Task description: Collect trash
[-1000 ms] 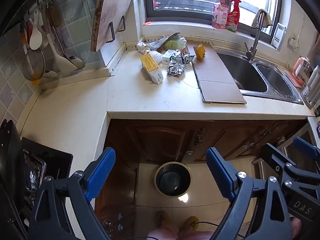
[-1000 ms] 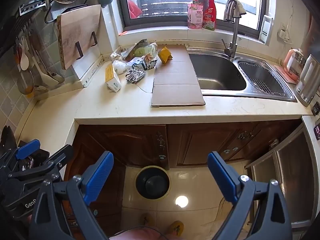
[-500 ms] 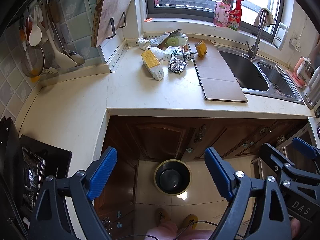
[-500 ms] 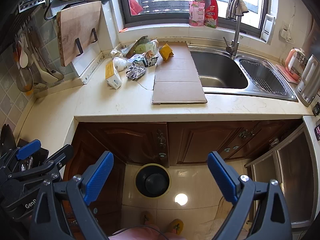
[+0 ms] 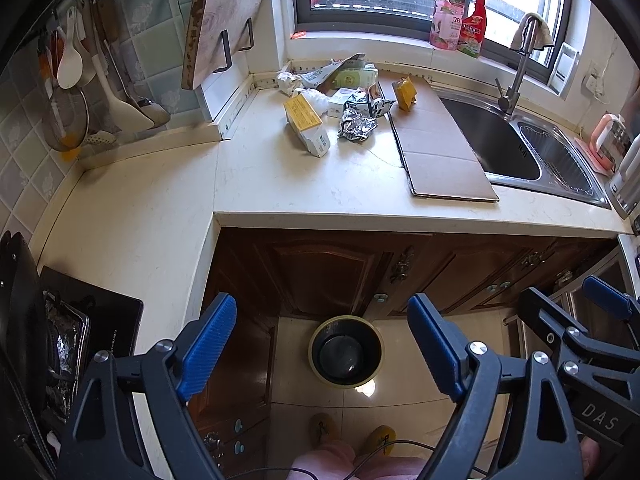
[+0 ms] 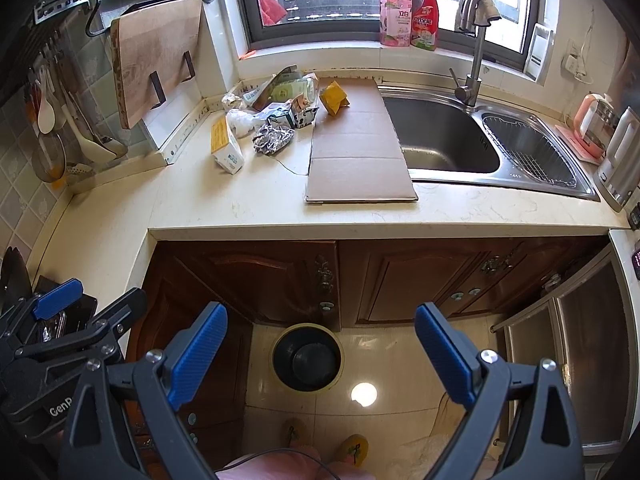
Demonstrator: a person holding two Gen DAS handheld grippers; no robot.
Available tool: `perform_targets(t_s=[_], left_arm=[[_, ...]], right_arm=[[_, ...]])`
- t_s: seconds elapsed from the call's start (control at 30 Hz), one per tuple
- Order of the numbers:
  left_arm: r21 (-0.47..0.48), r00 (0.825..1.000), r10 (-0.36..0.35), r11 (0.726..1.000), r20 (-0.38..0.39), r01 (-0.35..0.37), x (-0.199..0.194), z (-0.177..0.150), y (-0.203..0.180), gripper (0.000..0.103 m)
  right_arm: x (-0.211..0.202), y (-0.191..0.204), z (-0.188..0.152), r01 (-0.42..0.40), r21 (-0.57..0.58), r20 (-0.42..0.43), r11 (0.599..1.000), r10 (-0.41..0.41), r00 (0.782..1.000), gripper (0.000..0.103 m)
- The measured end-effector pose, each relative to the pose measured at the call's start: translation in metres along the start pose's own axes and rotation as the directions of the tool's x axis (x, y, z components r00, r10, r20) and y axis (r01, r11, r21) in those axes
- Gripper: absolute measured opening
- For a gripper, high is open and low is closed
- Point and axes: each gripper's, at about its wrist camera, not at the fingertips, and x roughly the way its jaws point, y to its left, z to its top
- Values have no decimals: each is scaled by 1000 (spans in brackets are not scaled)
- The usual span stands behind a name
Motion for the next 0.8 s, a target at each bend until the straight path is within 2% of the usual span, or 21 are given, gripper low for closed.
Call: perform_targets(t_s=[0.8], left_arm=[[5, 999, -16, 1000, -52, 16, 10, 6, -1, 85]], right_arm=[[5, -4, 0, -1, 17, -42, 1000, 1, 999, 96]])
